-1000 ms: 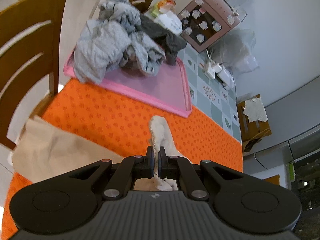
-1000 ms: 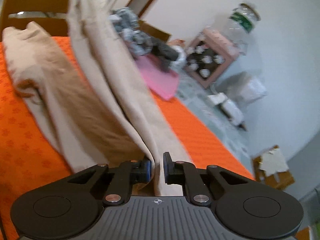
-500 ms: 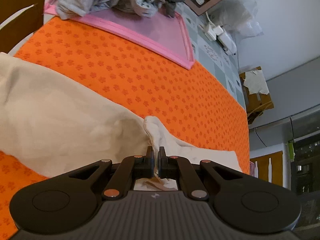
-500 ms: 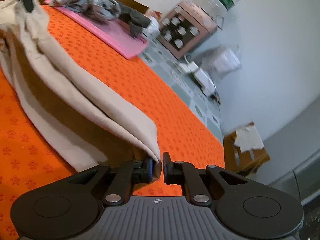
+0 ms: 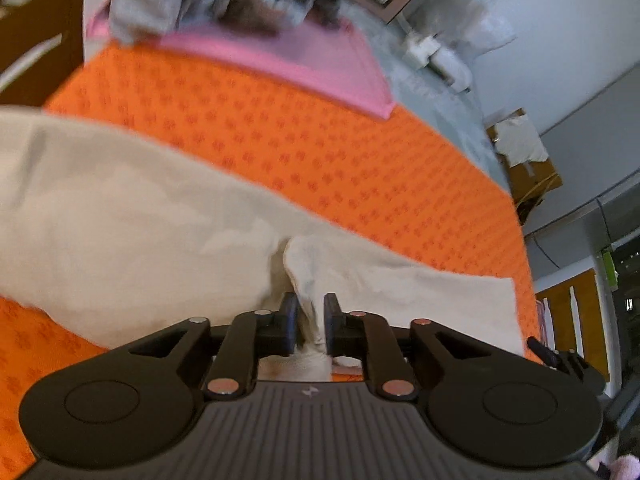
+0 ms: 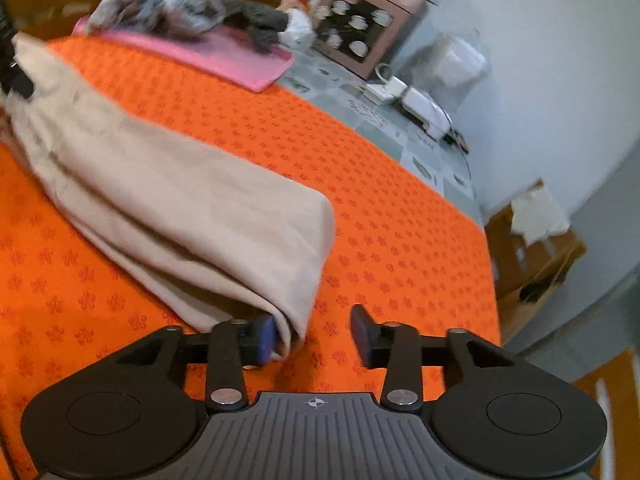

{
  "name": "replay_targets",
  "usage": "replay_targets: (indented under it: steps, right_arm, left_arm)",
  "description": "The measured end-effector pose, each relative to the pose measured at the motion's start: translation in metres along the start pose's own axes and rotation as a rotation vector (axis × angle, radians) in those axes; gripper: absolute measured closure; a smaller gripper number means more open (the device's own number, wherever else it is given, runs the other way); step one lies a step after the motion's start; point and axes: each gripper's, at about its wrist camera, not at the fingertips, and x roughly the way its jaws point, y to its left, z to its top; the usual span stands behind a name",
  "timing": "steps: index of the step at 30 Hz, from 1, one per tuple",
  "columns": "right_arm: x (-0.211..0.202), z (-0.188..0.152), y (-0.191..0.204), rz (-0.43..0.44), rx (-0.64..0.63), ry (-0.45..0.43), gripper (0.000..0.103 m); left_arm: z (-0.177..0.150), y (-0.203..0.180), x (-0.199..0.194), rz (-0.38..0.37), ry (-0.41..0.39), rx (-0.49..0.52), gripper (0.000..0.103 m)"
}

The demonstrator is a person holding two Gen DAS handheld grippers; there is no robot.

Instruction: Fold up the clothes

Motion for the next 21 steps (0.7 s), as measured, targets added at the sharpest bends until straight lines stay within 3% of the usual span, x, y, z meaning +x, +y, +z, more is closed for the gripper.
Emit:
replay_targets:
  steps: [4, 6, 11, 13, 15, 18, 21]
  right_arm:
    - [0.0, -0.005, -0.01, 0.062, 0.083, -0.004, 0.056]
    - [0.003, -0.005, -0.01, 0.092, 0.106, -0.004, 0.056]
    - [0.017, -0.006, -0.015, 0.112, 0.196, 0.004, 0.06]
    - [0.017, -0.005, -0.022, 0.108, 0.248, 0.005, 0.077]
    - [0.011, -0.002, -0.022, 0.071, 0.239, -0.01, 0.084]
    - [-0.005, 0.002, -0.017, -0.014, 0.185, -0.058, 0.084]
    - [0.006, -0.008, -0.023, 0.029, 0.245, 0.017, 0.083]
  left_arm:
    - [0.002, -0.017, -0.022, 0.005, -0.092, 0.086, 0.085]
    - [0.004, -0.028, -0.017, -0.007, -0.092, 0.127, 0.085]
    - [0.003, -0.035, 0.034, 0.028, 0.036, 0.176, 0.085]
    - [0.001, -0.032, 0.047, 0.052, 0.07, 0.176, 0.089]
    - [-0.001, -0.029, 0.054, 0.075, 0.085, 0.178, 0.096]
    - [0.002, -0.024, 0.056, 0.087, 0.098, 0.154, 0.1]
    - [0.003, -0.02, 0.055, 0.079, 0.102, 0.127, 0.1]
